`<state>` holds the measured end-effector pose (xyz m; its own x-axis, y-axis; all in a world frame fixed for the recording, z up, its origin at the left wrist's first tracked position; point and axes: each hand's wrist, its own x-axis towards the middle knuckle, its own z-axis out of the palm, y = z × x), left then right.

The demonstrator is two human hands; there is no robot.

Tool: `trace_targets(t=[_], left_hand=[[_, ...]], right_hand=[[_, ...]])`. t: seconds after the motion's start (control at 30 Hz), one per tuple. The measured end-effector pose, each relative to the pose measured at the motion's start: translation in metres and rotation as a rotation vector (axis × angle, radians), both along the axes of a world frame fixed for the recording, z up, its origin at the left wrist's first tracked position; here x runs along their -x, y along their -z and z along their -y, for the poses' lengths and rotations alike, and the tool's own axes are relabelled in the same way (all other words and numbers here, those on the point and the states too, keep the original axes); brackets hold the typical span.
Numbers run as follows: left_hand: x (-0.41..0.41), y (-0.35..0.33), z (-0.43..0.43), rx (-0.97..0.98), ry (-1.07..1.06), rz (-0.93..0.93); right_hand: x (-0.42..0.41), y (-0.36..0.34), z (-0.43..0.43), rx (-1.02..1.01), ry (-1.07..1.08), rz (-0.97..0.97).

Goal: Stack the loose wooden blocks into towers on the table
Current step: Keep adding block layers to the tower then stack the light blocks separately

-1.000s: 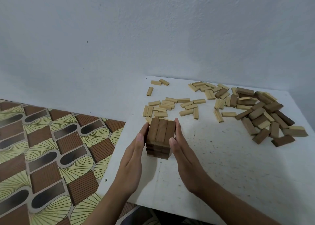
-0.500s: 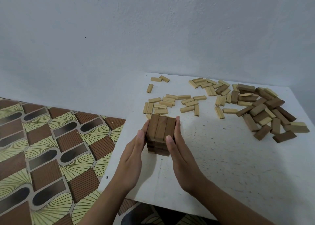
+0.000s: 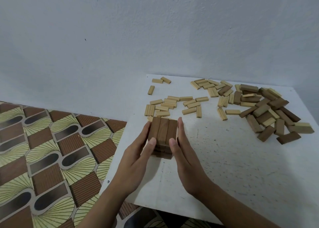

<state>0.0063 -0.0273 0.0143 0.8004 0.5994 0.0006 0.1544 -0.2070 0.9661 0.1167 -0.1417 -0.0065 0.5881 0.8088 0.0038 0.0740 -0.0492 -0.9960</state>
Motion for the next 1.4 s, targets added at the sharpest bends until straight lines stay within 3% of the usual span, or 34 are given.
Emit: trace_targets(t=[0.17,0.3,0.47,0.73,1.4], left_hand=[[0.003,0.006,-0.027,-0.219,0.048,-0.058],[-0.002,0.004,-0.048,-0.320,0.097,-0.107],[-0.012,0.000,-0.057,-0.338,0.163,-0.134],[-0.026,-0.006,-0.058,-0.348,0.183,-0.111],[-0.029,-0.007,-0.061,-0.368,0.203,-0.113]], right_hand=[[-0.033,-0.006,-0.002,0.016,0.180,0.189],[-0.061,-0.017,-0.013,-0.007,0.123,0.142],[-0.068,-0.022,-0.028,0.021,0.000,-0.008],[-0.064,-0.018,-0.031,0.015,-0.011,-0.121],[-0.063,-0.012,-0.029,-0.026,0.020,-0.054]])
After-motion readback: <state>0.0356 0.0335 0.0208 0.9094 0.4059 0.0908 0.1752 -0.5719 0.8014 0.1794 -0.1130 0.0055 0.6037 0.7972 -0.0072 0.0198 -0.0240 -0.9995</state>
